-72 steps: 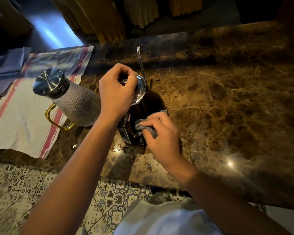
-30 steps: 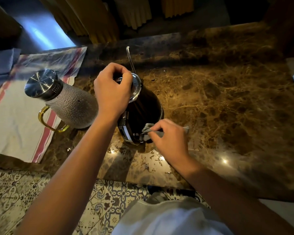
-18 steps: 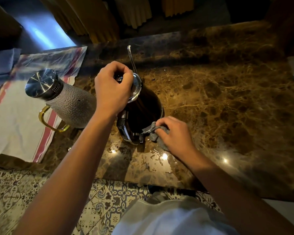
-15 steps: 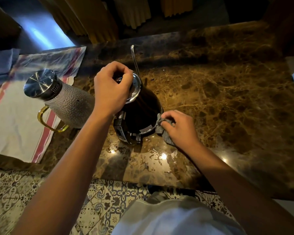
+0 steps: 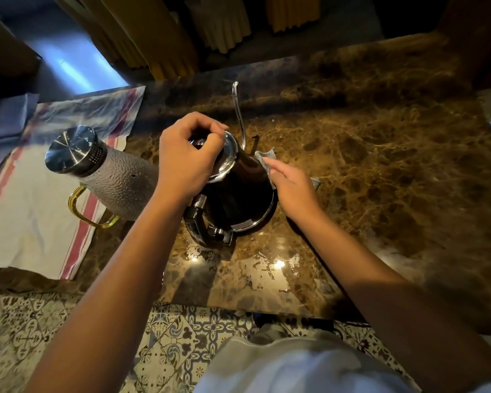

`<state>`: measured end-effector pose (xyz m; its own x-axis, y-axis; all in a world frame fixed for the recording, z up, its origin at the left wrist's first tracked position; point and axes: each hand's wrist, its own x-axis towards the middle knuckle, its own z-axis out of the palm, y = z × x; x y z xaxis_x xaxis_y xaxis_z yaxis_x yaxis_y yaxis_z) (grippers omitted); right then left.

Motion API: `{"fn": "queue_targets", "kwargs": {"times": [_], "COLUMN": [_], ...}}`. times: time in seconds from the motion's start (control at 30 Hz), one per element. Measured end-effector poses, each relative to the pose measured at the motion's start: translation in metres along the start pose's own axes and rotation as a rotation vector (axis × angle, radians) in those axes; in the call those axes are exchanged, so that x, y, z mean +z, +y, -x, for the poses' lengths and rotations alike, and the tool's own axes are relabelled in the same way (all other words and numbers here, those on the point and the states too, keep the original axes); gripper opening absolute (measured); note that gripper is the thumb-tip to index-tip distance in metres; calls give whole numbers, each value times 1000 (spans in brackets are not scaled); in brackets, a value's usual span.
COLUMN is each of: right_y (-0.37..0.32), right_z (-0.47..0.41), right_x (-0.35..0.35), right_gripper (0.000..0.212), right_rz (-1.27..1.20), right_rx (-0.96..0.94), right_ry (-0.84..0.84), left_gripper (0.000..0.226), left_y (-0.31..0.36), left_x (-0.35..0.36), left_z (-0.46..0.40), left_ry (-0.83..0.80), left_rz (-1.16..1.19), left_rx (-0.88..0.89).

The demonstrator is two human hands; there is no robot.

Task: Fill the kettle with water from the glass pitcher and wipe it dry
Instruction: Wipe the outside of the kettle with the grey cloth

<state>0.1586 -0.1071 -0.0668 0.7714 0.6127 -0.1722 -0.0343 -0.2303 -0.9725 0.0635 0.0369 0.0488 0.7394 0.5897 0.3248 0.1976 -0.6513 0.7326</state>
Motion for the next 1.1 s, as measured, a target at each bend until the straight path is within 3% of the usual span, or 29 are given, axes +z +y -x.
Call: {"fn": "queue_targets", "kwargs": {"times": [0.1, 0.3, 0.4, 0.57, 0.8, 1.0, 1.1], "right_y": [8, 26, 30, 17, -5, 23, 30], "right_z": [24, 76, 73, 50, 23, 47, 60], "right_x": [-3, 15, 14, 0, 12, 4, 9], "right_gripper": [41, 30, 20, 18, 36, 13, 15], "right_rz": [19, 109, 200, 136, 156, 217, 211], "right_rx": [-35, -106, -116, -89, -77, -119, -60], "right_ry": [33, 303, 283, 278, 175, 295, 260], "left_gripper": [12, 10, 10, 12, 12, 10, 10], "left_y": [-1, -2, -2, -1, 1, 0, -1], "left_x": [1, 1, 1, -1, -1, -1, 0], "left_z": [0, 0, 0, 1, 2, 1, 1], "left_ry": [16, 25, 13, 10, -12, -2, -4], "left_rz": [8, 14, 13, 21, 30, 30, 25], "left_rx": [1, 4, 2, -6, -13, -20, -19]}}
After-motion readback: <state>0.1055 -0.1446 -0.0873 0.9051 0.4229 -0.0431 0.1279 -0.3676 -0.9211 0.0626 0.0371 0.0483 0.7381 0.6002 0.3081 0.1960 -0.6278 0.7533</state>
